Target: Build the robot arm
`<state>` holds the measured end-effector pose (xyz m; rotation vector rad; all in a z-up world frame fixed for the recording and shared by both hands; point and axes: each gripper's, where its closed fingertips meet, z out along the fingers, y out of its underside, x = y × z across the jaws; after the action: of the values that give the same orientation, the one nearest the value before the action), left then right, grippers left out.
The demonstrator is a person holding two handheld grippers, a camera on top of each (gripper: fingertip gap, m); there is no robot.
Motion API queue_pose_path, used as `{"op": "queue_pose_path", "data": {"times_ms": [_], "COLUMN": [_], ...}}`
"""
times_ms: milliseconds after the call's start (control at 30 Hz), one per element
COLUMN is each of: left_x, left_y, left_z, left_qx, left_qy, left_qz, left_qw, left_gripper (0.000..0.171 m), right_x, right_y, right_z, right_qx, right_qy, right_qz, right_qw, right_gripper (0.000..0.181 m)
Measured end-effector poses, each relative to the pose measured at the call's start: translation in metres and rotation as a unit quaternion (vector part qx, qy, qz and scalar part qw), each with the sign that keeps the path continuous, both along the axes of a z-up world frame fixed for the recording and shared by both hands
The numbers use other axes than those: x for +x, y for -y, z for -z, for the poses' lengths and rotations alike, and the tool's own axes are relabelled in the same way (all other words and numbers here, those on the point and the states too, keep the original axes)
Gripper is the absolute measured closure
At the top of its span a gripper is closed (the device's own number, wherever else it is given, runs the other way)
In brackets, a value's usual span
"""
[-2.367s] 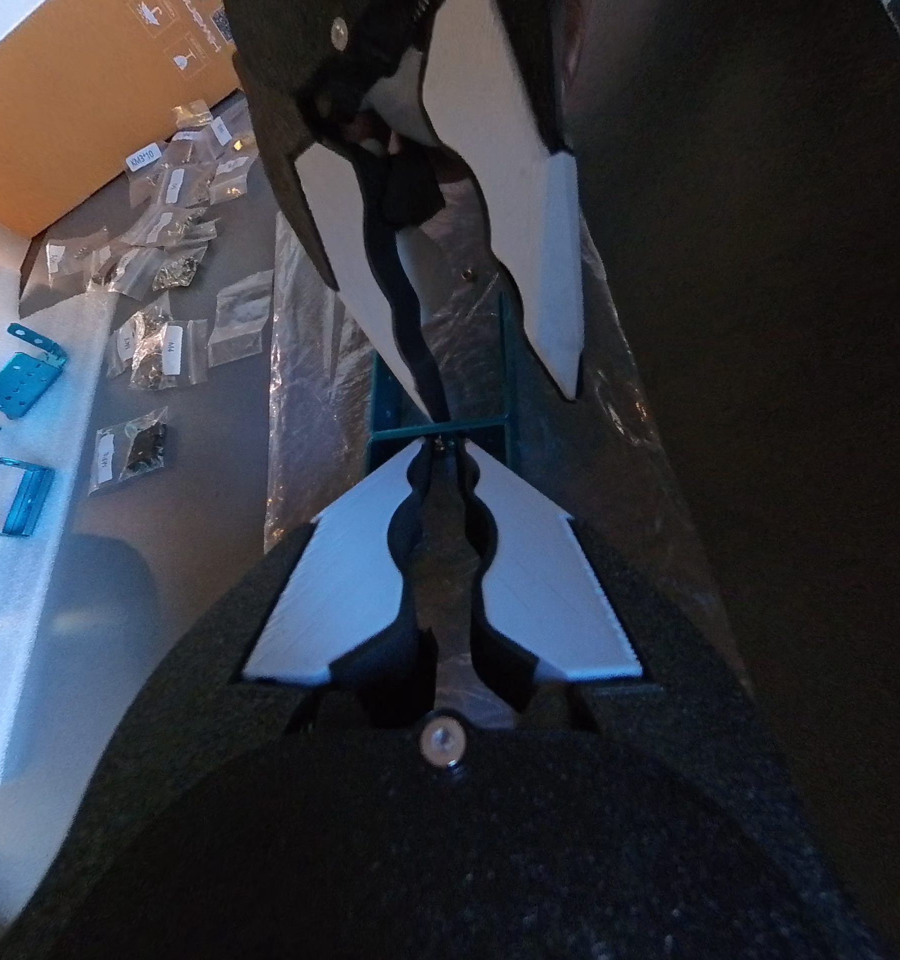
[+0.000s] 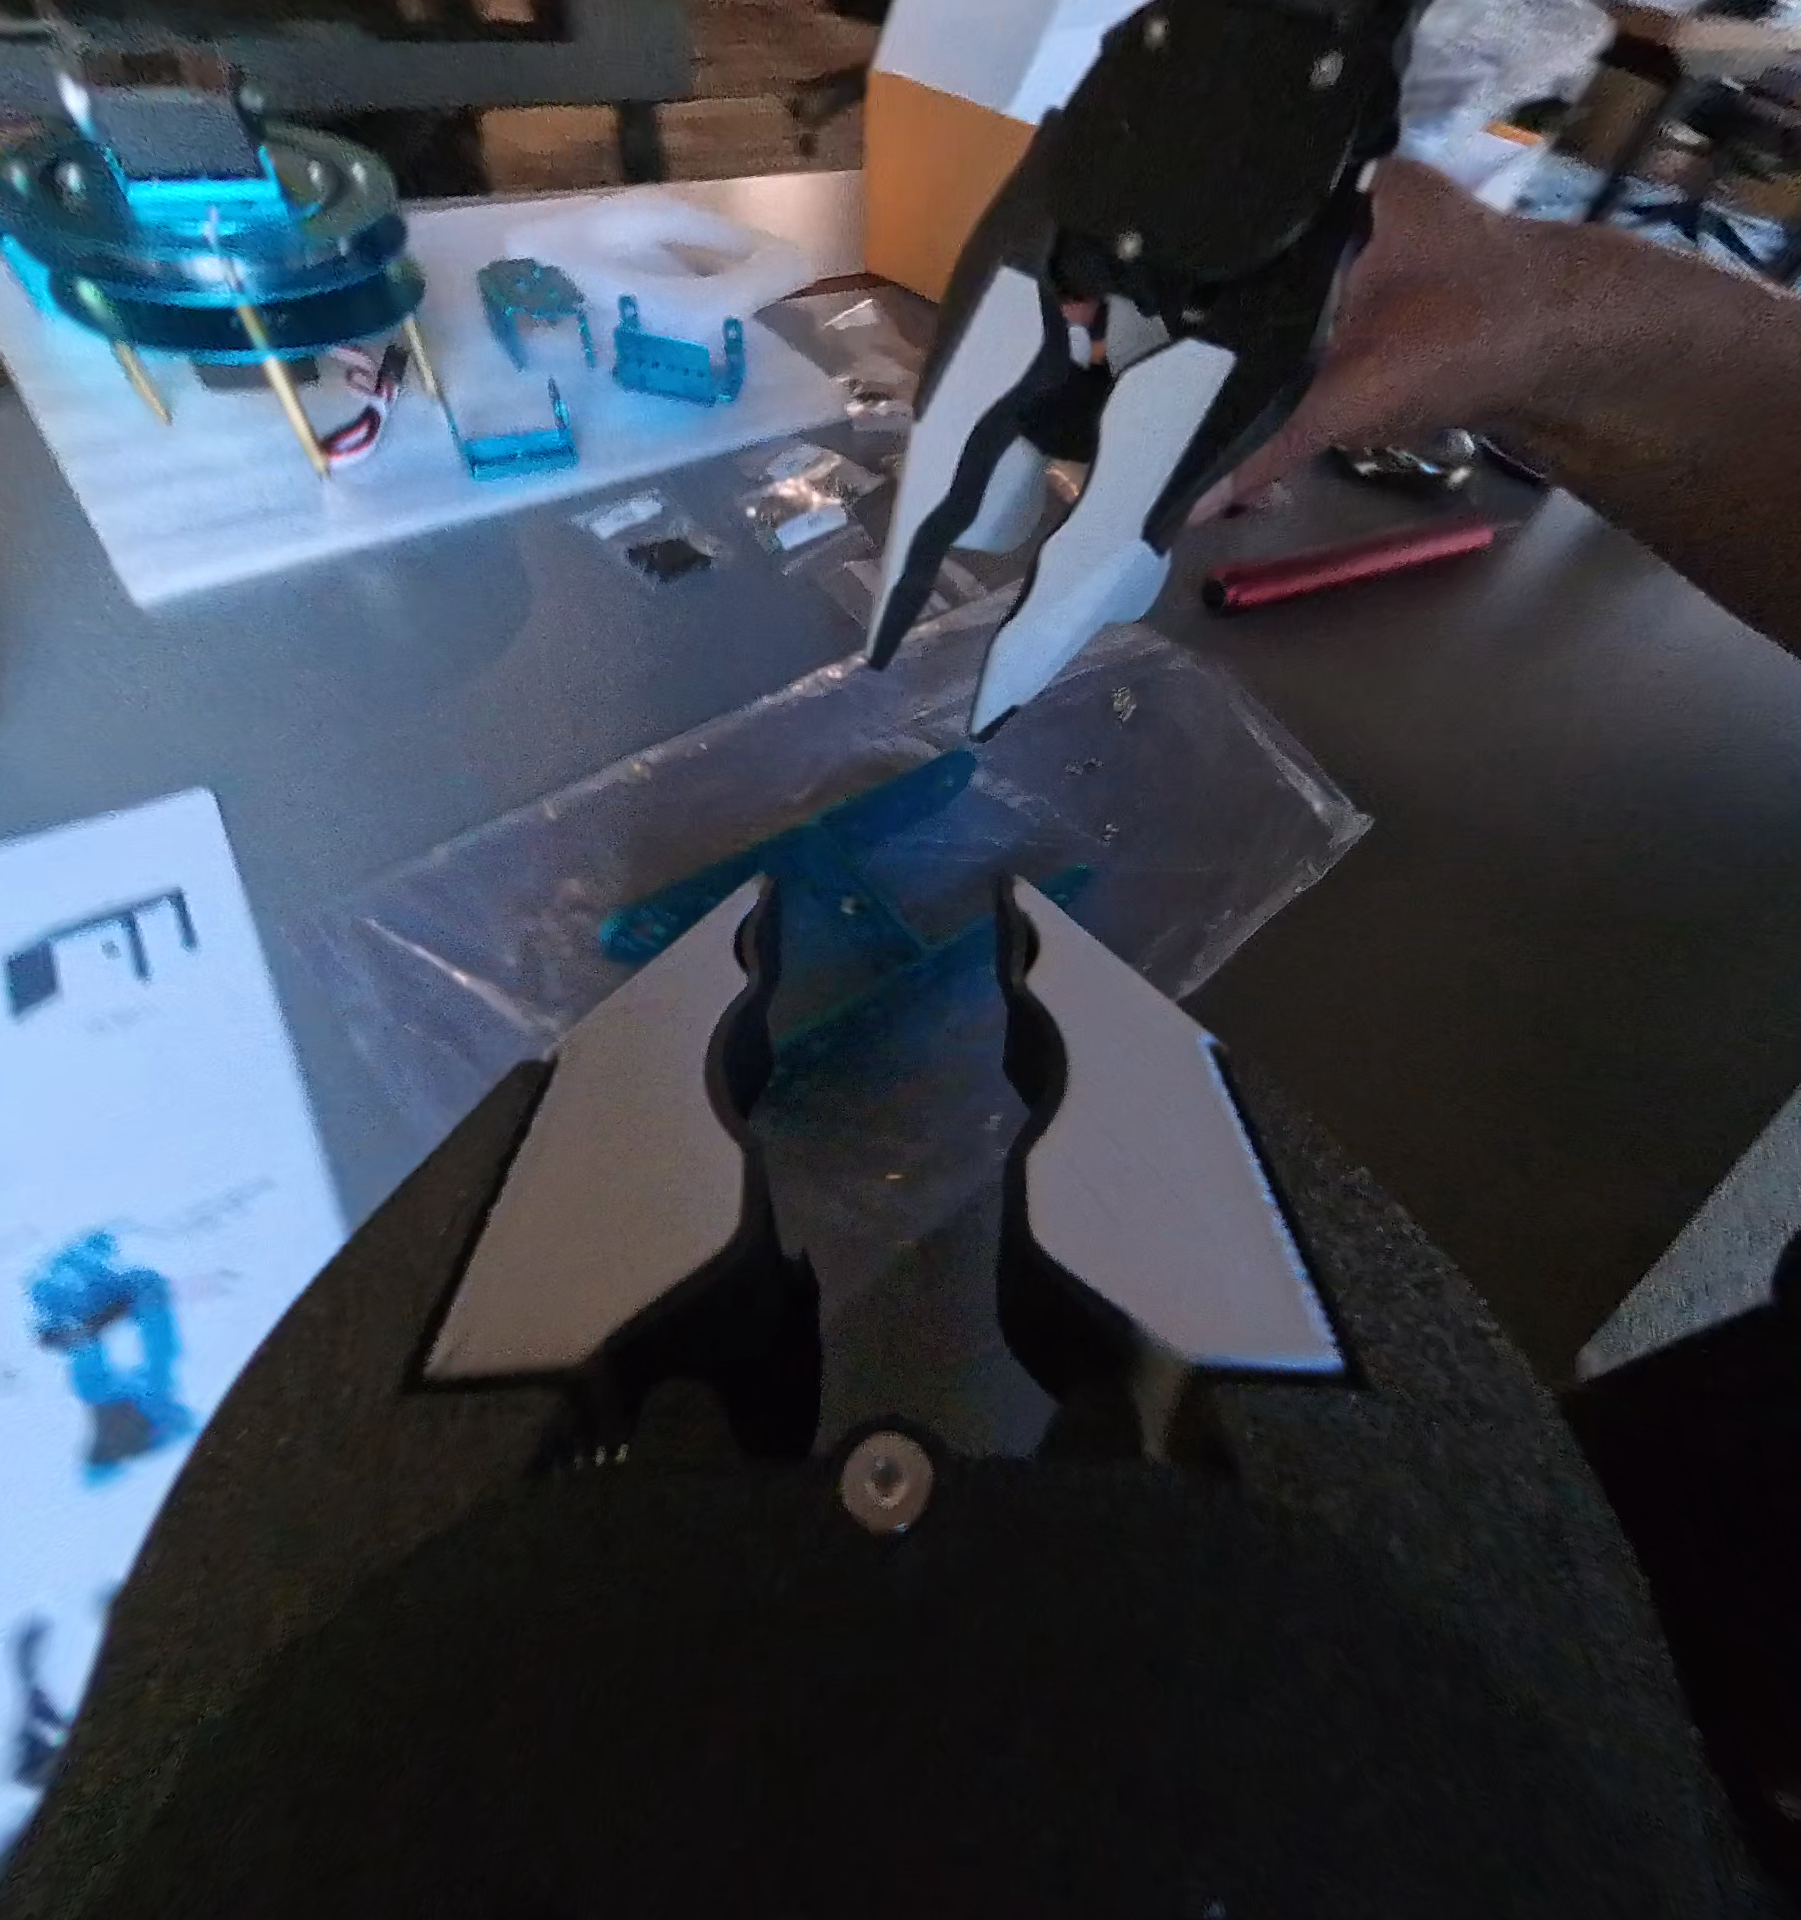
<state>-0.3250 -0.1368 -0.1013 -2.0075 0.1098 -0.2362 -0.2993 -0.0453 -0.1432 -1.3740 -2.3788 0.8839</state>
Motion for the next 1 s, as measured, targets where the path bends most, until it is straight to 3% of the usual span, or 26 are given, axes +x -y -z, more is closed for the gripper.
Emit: {"op": "queue_pose_path", "data": {"times_ms": [67, 200, 333, 400, 533, 733, 1000], "left_x": [0.014, 0.01, 0.002, 0.006, 0.011, 0.007, 0.009], "left_y": [-0.002, -0.01, -0.02, -0.026, -0.034, -0.03, -0.033], "left_z": [0.007, 0.02, 0.028, 0.03, 0.037, 0.046, 0.058], "left_qx": [-0.006, -0.004, -0.019, -0.032, -0.069, -0.11, -0.163], "left_qy": [0.004, -0.014, -0.069, -0.073, -0.081, -0.093, -0.074], "left_qz": [-0.061, -0.183, -0.229, -0.223, -0.217, -0.238, -0.221], "left_qw": [0.998, 0.983, 0.971, 0.971, 0.97, 0.96, 0.959], "left_gripper": [0.131, 0.132, 0.143, 0.146, 0.153, 0.154, 0.156], "right_x": [-0.001, -0.008, -0.013, -0.011, -0.009, 0.014, 0.049], "right_y": [0.016, 0.016, 0.019, 0.023, 0.015, 0.013, 0.026], "right_z": [-0.005, -0.024, -0.011, 0.002, 0.011, -0.024, -0.039], "right_qx": [-0.025, 0.031, 0.0, -0.031, -0.015, -0.049, -0.121], "right_qy": [0.012, -0.005, 0.023, 0.045, 0.023, -0.05, -0.102], "right_qz": [-0.053, -0.167, -0.208, -0.196, -0.131, -0.02, 0.041], "right_qw": [0.998, 0.985, 0.978, 0.979, 0.991, 0.997, 0.986], "right_gripper": [0.142, 0.142, 0.144, 0.143, 0.144, 0.146, 0.148]}}
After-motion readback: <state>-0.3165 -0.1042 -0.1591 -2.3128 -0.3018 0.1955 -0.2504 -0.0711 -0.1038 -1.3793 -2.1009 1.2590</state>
